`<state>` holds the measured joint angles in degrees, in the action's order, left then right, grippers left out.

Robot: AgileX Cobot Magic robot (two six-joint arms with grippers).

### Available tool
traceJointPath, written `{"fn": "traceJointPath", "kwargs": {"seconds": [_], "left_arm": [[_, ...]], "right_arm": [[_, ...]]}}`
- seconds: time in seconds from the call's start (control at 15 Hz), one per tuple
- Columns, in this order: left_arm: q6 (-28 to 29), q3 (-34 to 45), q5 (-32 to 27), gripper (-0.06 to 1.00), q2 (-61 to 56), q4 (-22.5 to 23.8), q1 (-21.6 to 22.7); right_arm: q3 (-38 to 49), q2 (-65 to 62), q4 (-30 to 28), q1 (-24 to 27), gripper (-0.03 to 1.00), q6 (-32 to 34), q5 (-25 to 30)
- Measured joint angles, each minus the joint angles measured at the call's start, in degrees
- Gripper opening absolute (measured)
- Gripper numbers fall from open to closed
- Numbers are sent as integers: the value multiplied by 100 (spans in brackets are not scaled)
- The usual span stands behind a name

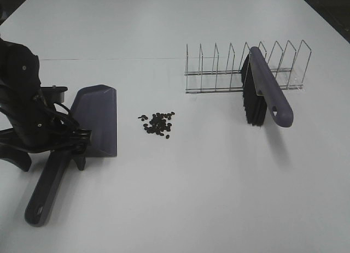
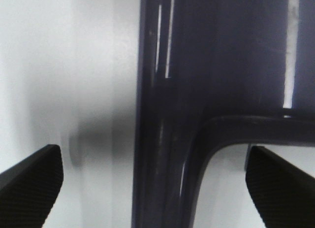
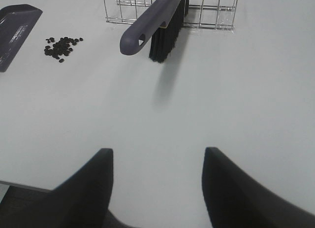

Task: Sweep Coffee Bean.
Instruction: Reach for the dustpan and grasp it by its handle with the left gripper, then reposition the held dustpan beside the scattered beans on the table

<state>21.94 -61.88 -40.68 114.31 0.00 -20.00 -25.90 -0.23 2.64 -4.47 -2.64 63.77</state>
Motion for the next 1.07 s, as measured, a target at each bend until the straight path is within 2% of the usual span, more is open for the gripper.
{"fn": "traceJointPath", "kwargs": {"seconds": [0.13,0.2,0.27,0.33,0.4,0.47,0.73,0.87,1.07], "left_arm": [[0,-80,6,83,97,0,-11],[0,-103,6,77,126,0,-11],[0,-103,0,61,126,34,-11],[0,-103,-6,53,126,97,-11],[0,-103,-6,53,126,97,-11],[0,-103,17,45,126,120,-11],[-11,-103,155,43,132,97,-11],[-34,-103,160,35,132,86,-11],[-80,-103,160,34,132,92,-11]], "right_arm": [[0,0,0,0,50,0,0],[0,0,0,0,50,0,0],[0,0,0,0,50,0,0],[0,0,0,0,50,0,0],[0,0,0,0,50,0,0],[0,0,0,0,50,0,0],[0,0,0,0,50,0,0],[0,0,0,0,50,0,0],[0,0,0,0,50,0,0]]}}
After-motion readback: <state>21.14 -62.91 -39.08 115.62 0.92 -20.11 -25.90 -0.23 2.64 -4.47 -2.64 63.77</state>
